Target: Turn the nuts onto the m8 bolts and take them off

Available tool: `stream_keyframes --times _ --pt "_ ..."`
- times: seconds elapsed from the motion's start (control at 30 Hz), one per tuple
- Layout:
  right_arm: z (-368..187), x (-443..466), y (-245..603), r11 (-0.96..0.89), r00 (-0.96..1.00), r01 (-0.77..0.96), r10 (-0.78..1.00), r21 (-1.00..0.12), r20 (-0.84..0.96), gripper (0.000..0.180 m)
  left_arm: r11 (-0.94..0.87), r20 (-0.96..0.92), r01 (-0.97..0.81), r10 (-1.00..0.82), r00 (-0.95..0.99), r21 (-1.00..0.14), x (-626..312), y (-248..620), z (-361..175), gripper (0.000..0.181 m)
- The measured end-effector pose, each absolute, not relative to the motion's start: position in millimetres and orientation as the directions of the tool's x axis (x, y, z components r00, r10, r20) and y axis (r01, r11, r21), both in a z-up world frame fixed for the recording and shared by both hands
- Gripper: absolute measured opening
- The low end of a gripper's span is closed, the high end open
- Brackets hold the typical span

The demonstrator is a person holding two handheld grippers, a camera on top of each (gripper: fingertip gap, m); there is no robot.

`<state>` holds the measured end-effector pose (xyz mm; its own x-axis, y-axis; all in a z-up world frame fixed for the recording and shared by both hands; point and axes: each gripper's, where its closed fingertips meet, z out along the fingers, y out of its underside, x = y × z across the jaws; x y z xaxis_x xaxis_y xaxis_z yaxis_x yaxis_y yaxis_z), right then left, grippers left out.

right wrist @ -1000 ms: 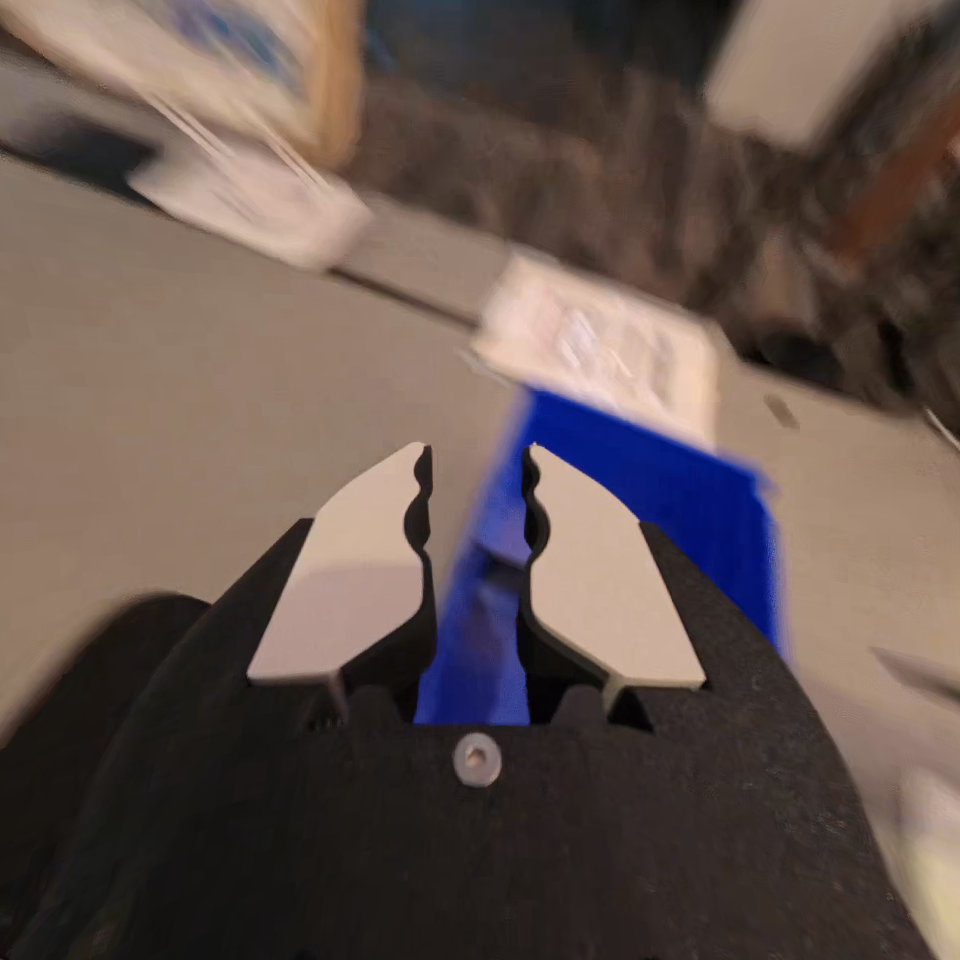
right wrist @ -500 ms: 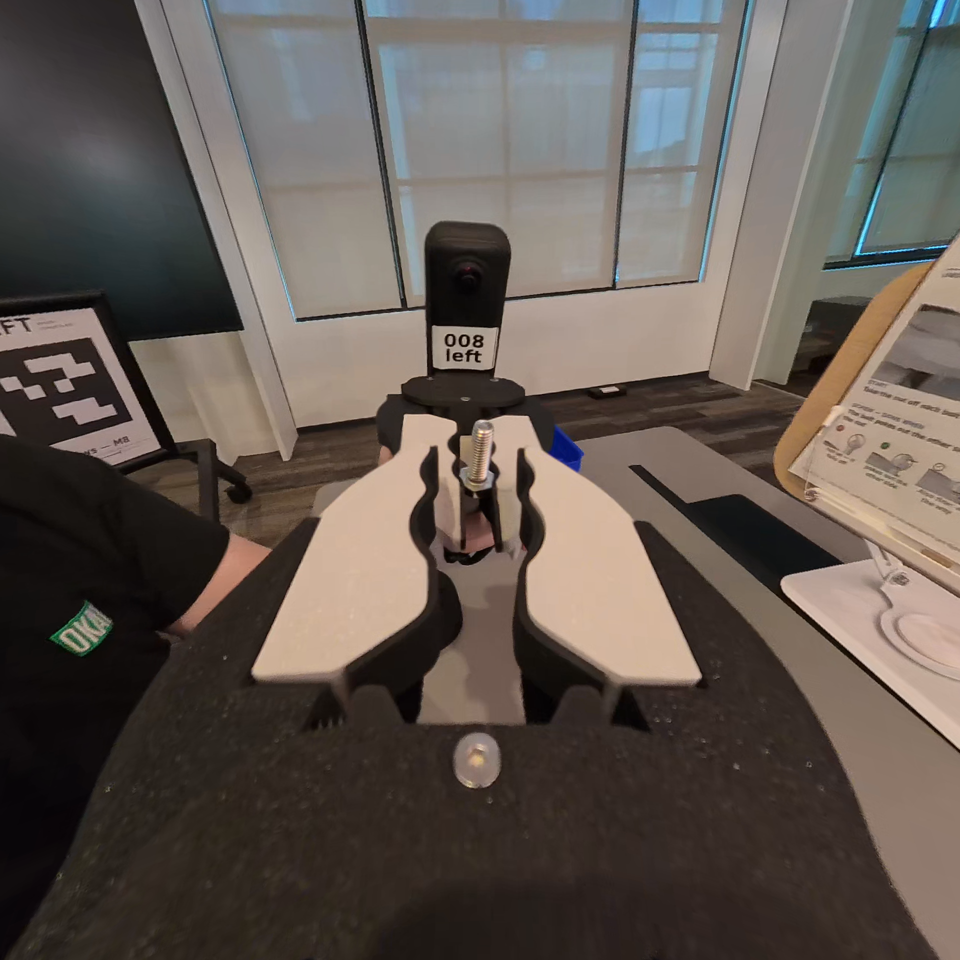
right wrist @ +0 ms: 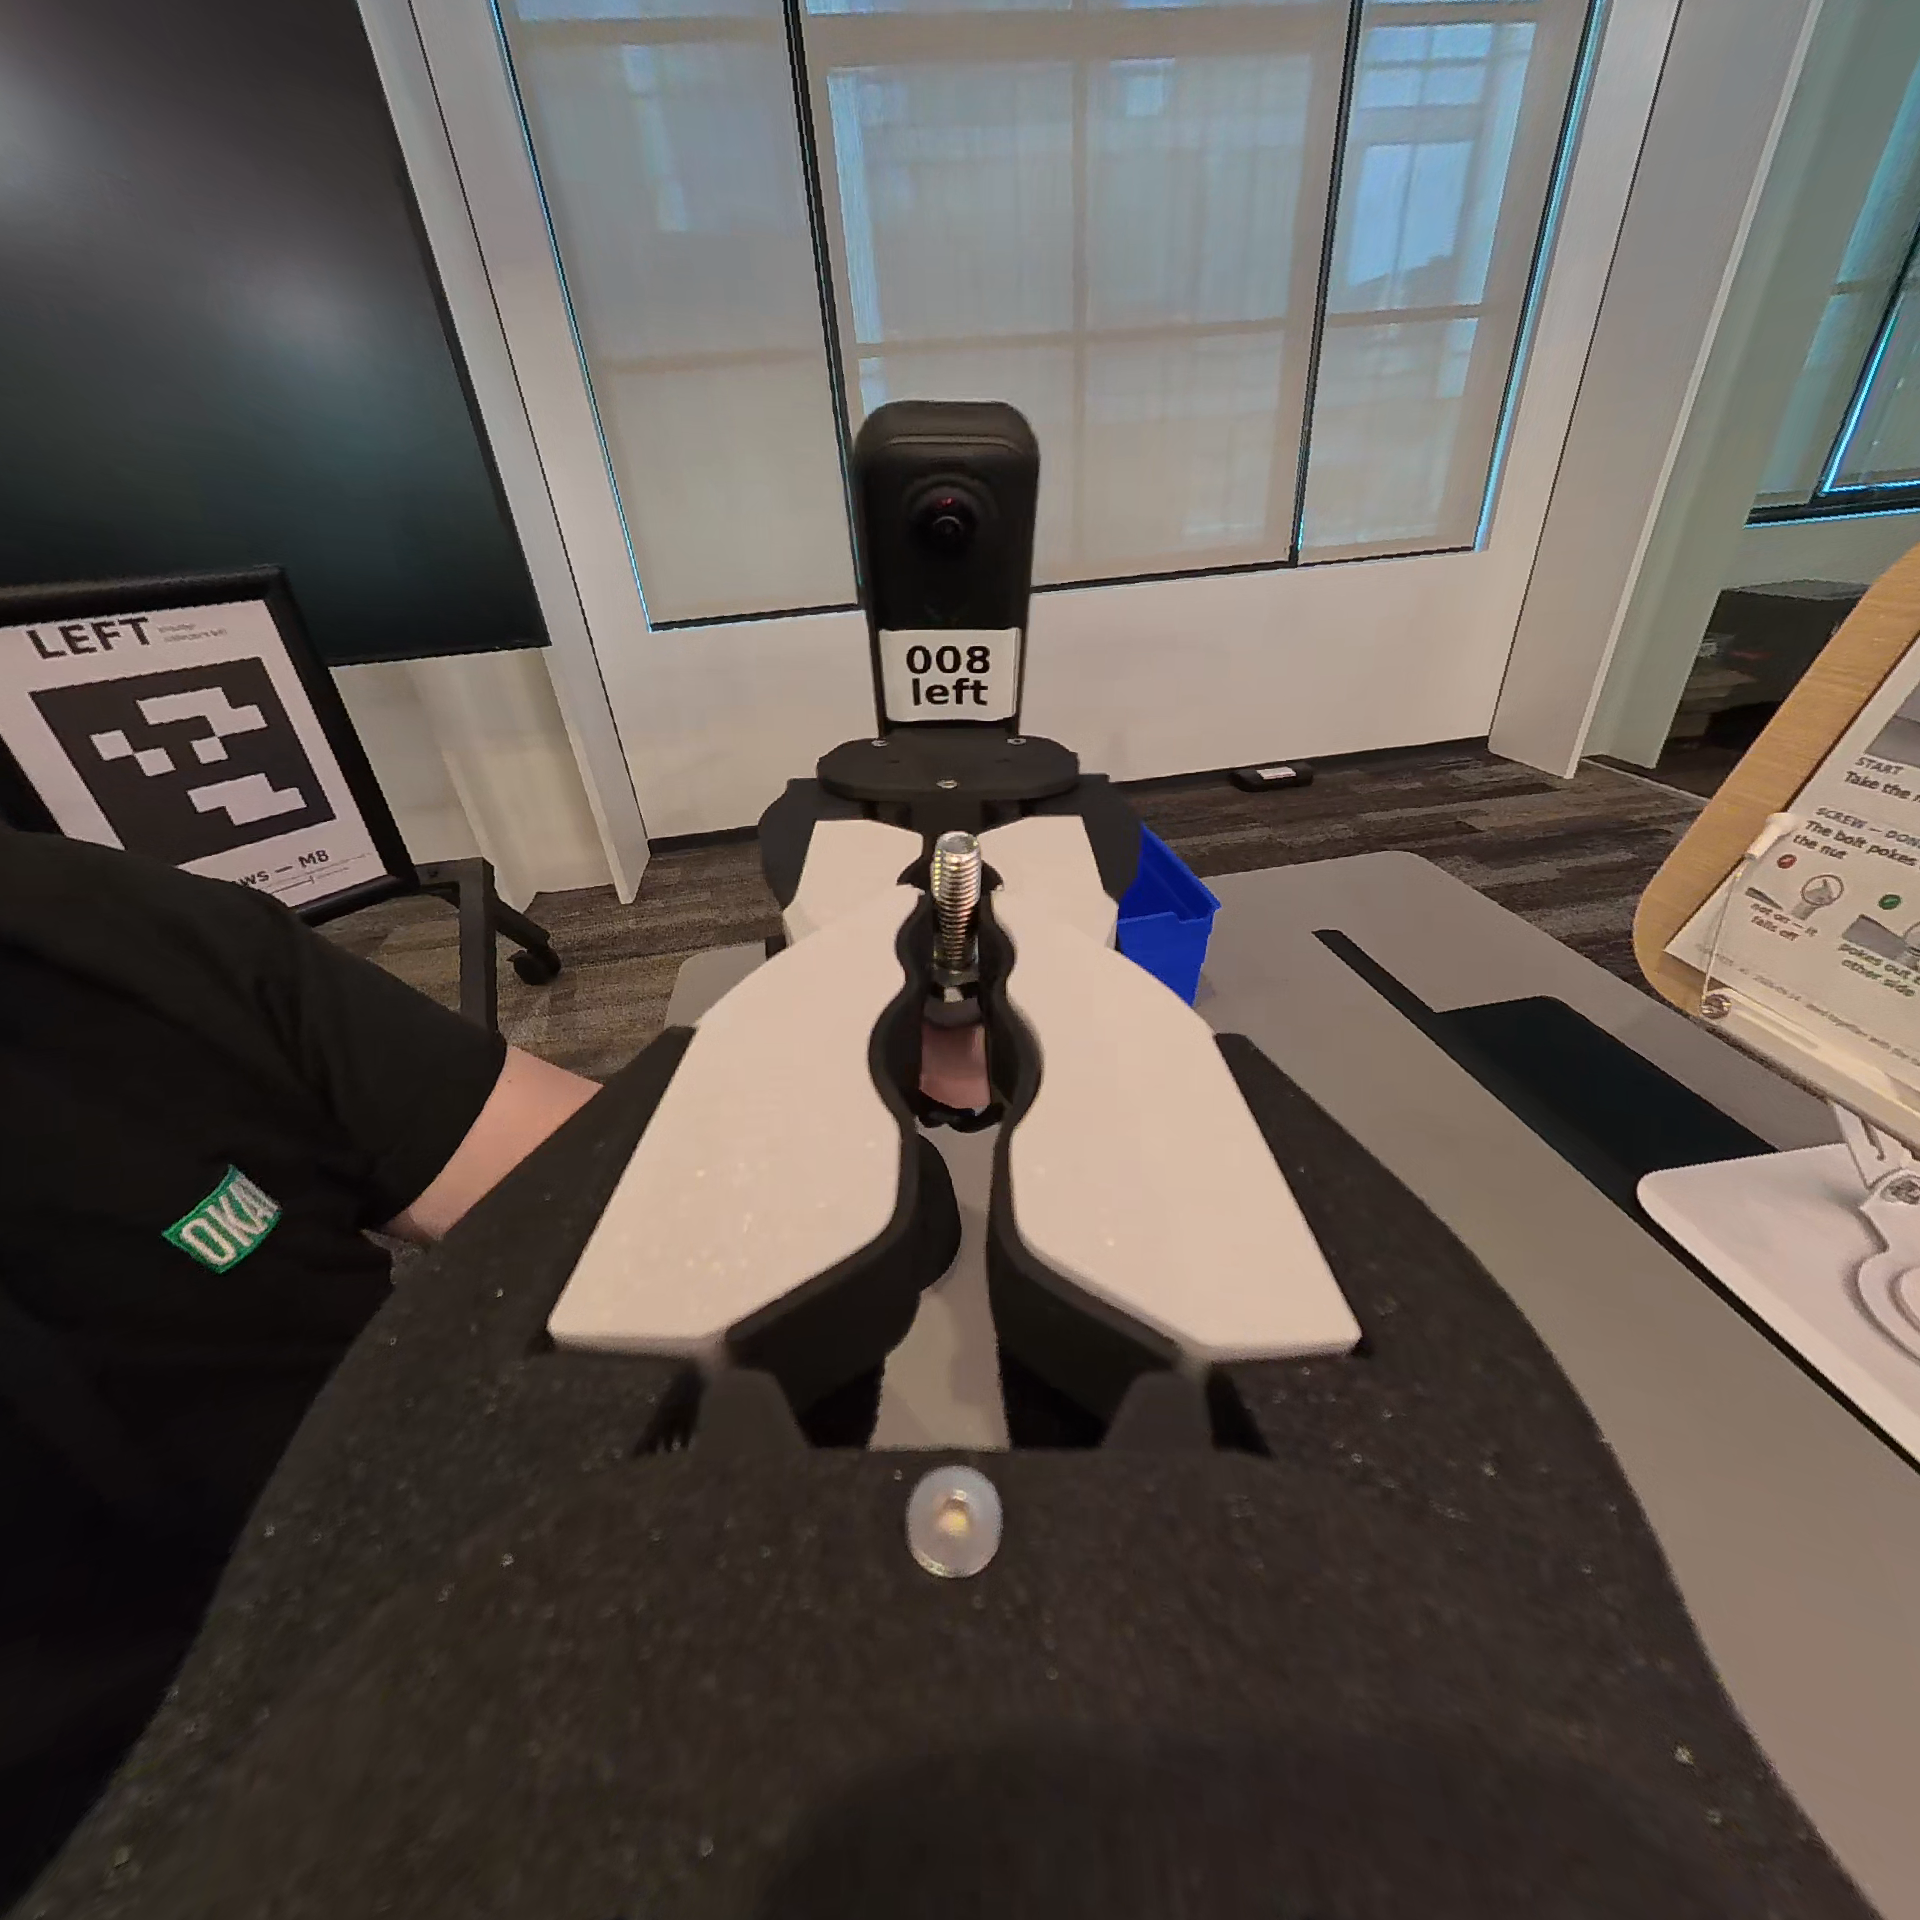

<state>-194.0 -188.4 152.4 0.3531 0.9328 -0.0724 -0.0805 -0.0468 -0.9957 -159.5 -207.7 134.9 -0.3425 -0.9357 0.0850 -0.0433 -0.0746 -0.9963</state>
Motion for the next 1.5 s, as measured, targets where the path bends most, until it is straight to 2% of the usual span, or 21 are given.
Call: stream_keyframes --times 0.1,0.23,0.33,0.4,0.47,0.53,0.63,0.7,0.8,0.9,1.0,1.27,1.37,1.43,1.5 --pt "156 -185 -191 -0.052 0.347 -0.105 0.934 -0.993 -0.086 0.007 -0.035 0.049 -0.051 -0.949 -0.311 -0.998 -157 -208 132 0.029" --pt "169 -143 -194 -0.039 0.410 -0.137 0.907 -0.990 -0.093 0.007 0.012 0.014 -0.095 -0.964 -0.264 -0.995 -153 -203 122 0.033" --pt "166 -66 -176 -0.043 0.622 -0.022 0.781 -0.999 -0.048 0.007 0.012 0.016 -0.127 -0.975 -0.220 -0.992 -153 -192 116 0.031" --pt "141 20 -148 -0.164 0.818 0.133 0.575 -0.978 0.015 0.007 0.003 0.024 -0.137 -0.981 -0.194 -0.991 -154 -185 114 0.030" --pt "96 118 -129 -0.416 0.936 0.217 0.346 -0.883 0.067 0.008 -0.001 0.027 -0.145 -0.984 -0.174 -0.989 -155 -180 113 0.027" --pt "42 185 -128 -0.665 0.969 0.165 0.247 -0.729 -0.006 0.008 0.004 0.023 -0.159 -0.986 -0.167 -0.987 -155 -179 111 0.026" --pt "-28 248 -136 -0.866 0.987 0.082 0.139 -0.493 -0.079 0.008 0.013 0.016 -0.184 -0.988 -0.156 -0.983 -155 -177 106 0.026" --pt "-64 274 -143 -0.932 0.991 0.105 0.126 -0.347 -0.038 0.008 0.016 0.014 -0.198 -0.989 -0.149 -0.980 -154 -176 103 0.026" --pt "-102 285 -144 -0.970 0.986 0.147 0.158 -0.191 -0.045 0.008 0.017 0.014 -0.215 -0.990 -0.142 -0.976 -153 -174 100 0.026" --pt "-127 292 -143 -0.982 0.983 0.178 0.181 -0.068 -0.039 0.008 0.015 0.017 -0.236 -0.991 -0.135 -0.972 -152 -172 96 0.026" --pt "-141 301 -141 -0.981 0.981 0.196 0.195 0.004 -0.014 0.008 0.022 0.012 -0.259 -0.992 -0.126 -0.966 -151 -170 91 0.026" --pt "-153 304 -130 -0.981 0.981 0.190 0.191 -0.043 -0.038 0.008 0.020 0.014 -0.278 -0.993 -0.118 -0.960 -149 -166 86 0.026" --pt "-145 304 -131 -0.984 0.987 0.153 0.157 -0.095 -0.040 0.018 0.014 0.017 -0.272 -0.993 -0.113 -0.962 -150 -165 88 0.026" --pt "-120 305 -123 -0.964 0.991 0.131 0.136 -0.230 -0.007 0.022 0.013 0.016 -0.258 -0.994 -0.111 -0.966 -153 -166 92 0.026" --pt "-71 300 -112 -0.892 0.995 0.104 0.091 -0.439 0.049 0.021 0.020 0.005 -0.236 -0.994 -0.108 -0.971 -156 -166 98 0.026"
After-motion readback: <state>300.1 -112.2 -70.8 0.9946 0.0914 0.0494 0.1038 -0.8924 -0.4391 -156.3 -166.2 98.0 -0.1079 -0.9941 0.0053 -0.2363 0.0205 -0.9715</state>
